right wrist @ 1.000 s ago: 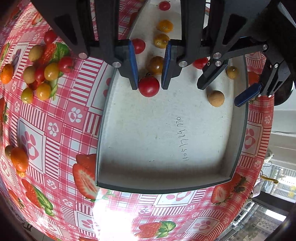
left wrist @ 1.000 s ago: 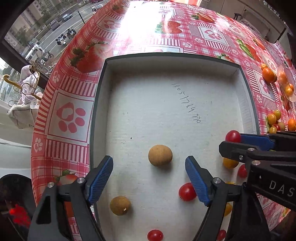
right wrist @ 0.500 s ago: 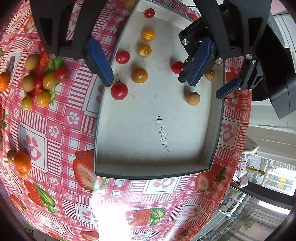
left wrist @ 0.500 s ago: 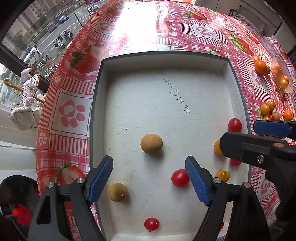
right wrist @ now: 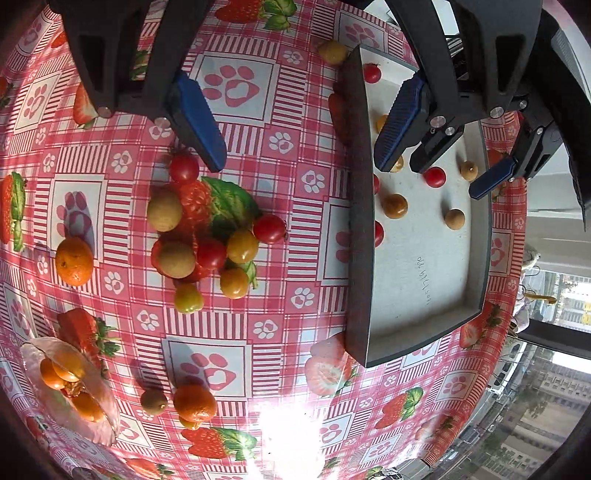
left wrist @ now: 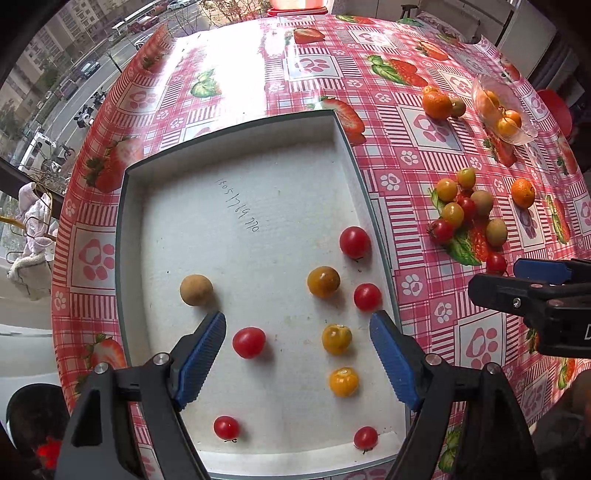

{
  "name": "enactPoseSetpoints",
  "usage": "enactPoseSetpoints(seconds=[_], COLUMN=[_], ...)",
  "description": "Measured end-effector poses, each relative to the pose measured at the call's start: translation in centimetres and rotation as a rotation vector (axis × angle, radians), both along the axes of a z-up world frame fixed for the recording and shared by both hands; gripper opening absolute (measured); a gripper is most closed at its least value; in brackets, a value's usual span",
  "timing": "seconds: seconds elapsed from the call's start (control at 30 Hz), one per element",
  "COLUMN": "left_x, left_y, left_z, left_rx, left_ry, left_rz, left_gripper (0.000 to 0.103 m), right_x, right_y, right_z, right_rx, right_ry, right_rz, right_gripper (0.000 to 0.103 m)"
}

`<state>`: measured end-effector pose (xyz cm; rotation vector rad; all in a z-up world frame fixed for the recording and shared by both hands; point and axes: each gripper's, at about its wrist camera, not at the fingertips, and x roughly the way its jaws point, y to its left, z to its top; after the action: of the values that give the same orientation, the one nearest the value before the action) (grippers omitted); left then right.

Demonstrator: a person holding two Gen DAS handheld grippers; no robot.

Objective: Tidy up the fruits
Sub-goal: 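Move both open tools back over the fruits on the tablecloth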

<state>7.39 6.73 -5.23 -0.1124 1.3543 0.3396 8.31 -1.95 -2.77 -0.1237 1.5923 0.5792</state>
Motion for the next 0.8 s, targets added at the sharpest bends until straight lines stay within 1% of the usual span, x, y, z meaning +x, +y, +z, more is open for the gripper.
enactPoseSetpoints(seconds=[0.1,0.2,0.33,0.53,0.8], left_x=[1.4,3.0,5.1,7.8,9.7], left_y=[-1.6,-3.2,-5.8,-8.0,-8.9], left_z=[0.9,1.4,1.6,-0.1,-3.6], left_rx=[-0.011,-0.023,-0.04,-0.046,-0.002], left_ry=[-0.02,-0.042,-0.057,-0.026,0.053], left_rz=[-0.036,-0.081,-0.146,-0.195,-0.236], left_gripper=[0.081,0.081,0.081,0.081,0.081], right_x=[0.5,1.0,1.7,3.2,5.5], right_y=[-2.8,-5.8,-8.6,-10.9,-11.9], right_z=[-0.9,-1.3,-1.3,-1.3,-1.7], right_rx=[-0.037,-0.06,-0.075,-0.08,-0.074], right_ry=[0.013,0.017,0.009,-0.004,-0.019], right_rz=[-0.063,-0.117,-0.169,-0.219,-0.236], right_gripper=[0.085,0.085,0.085,0.084,0.084])
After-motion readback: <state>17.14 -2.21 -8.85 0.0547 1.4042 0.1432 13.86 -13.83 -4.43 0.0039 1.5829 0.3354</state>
